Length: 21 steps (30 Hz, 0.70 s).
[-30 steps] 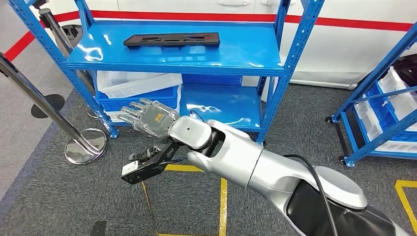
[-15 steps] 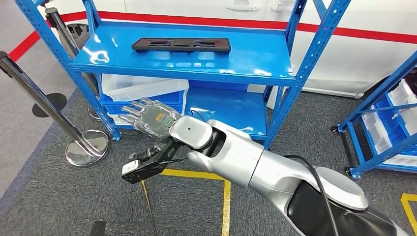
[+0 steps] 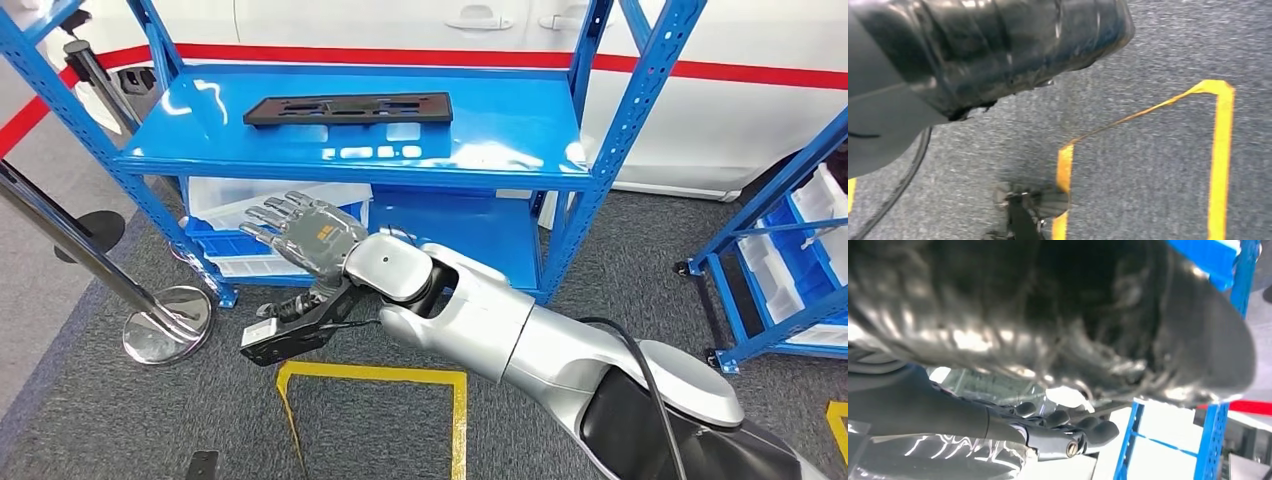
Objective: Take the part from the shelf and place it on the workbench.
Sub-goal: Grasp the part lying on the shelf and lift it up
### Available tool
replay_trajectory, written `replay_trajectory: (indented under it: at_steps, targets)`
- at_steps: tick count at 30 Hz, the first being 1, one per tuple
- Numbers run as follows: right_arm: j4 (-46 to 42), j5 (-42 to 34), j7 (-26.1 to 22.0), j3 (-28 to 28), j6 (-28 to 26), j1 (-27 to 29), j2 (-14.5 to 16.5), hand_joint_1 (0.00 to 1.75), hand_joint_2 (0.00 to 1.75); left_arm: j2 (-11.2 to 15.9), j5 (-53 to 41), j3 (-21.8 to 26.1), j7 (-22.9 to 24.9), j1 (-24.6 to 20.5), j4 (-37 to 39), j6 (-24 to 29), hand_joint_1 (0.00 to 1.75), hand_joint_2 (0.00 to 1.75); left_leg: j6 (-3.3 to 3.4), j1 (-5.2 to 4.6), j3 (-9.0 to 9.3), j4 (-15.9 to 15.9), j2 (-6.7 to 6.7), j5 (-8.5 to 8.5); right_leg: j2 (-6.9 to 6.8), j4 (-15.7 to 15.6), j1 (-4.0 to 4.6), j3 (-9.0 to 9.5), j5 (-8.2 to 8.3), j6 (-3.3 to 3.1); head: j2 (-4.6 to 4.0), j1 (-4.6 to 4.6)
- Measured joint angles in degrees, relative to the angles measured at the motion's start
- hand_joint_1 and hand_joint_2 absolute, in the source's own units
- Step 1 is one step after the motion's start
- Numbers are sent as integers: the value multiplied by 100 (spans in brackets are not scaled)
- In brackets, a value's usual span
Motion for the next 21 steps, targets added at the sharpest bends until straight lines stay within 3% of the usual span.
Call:
replay_trajectory:
  at_steps: [1,5,7,9,11,12,13,15,16,17,19,21]
  targets:
    - [2,12,8,-5,-7,3,1,0,0,1,0,-1,-1,-3,2,1,0,0,41,-18,53,-166,7,85,-2,-1,6,35,-49,37,0,1]
    - [4,83,15,-23,-14,13,9,0,0,-1,0,-5,-1,0,5,2,0,0,217,-20,172,-267,0,9,-5,149,21,8,-99,135,0,4]
    - [4,149,25,-39,-15,15,10,0,0,-1,-2,-5,-1,-8,5,3,0,0,279,-10,278,-294,-8,-44,-11,692,9,-333,-131,176,0,9]
    - [9,203,41,-49,-14,47,4,0,0,1,-3,-7,-1,-11,5,6,0,0,317,-19,384,-297,-12,-141,-13,1352,6,-820,-346,204,0,14]
    - [20,224,61,-50,-11,90,-5,0,0,0,-2,-7,-1,0,5,8,0,0,324,-24,531,-297,-25,-262,-13,1572,5,-1149,-539,207,0,15]
    - [27,225,70,-53,-10,101,-9,0,0,0,-1,-7,-1,3,5,9,0,0,323,-27,624,-297,-35,-332,-13,1429,7,-1195,-472,196,0,15]
    - [32,225,77,-57,-8,106,-13,0,0,-1,-1,-7,-1,5,5,9,0,0,317,-30,721,-297,-44,-405,-12,1146,10,-1172,-255,172,0,16]
    - [51,231,84,-65,-3,108,-23,0,0,-6,-1,-13,0,3,7,9,0,0,283,-42,870,-285,-66,-549,-9,447,39,-1078,412,100,0,18]
    - [59,234,85,-67,-2,109,-26,0,0,-9,-1,-18,-1,-4,7,9,0,0,253,-49,911,-279,-77,-617,-7,221,58,-1035,640,65,0,16]
    - [68,238,87,-71,-1,110,-30,0,0,-11,-1,-23,-3,-8,8,9,0,0,221,-56,951,-263,-86,-663,-3,97,72,-1011,751,29,0,14]
    - [73,243,91,-86,-3,98,-24,0,0,-10,-1,-28,-10,-18,8,9,0,0,166,-57,994,-217,-89,-705,2,60,73,-920,707,-36,0,23]
    - [75,246,93,-102,-6,74,-12,0,0,-13,-2,-31,-15,-26,8,10,0,0,120,-44,878,72,-73,-690,5,31,51,-808,650,-104,0,26]
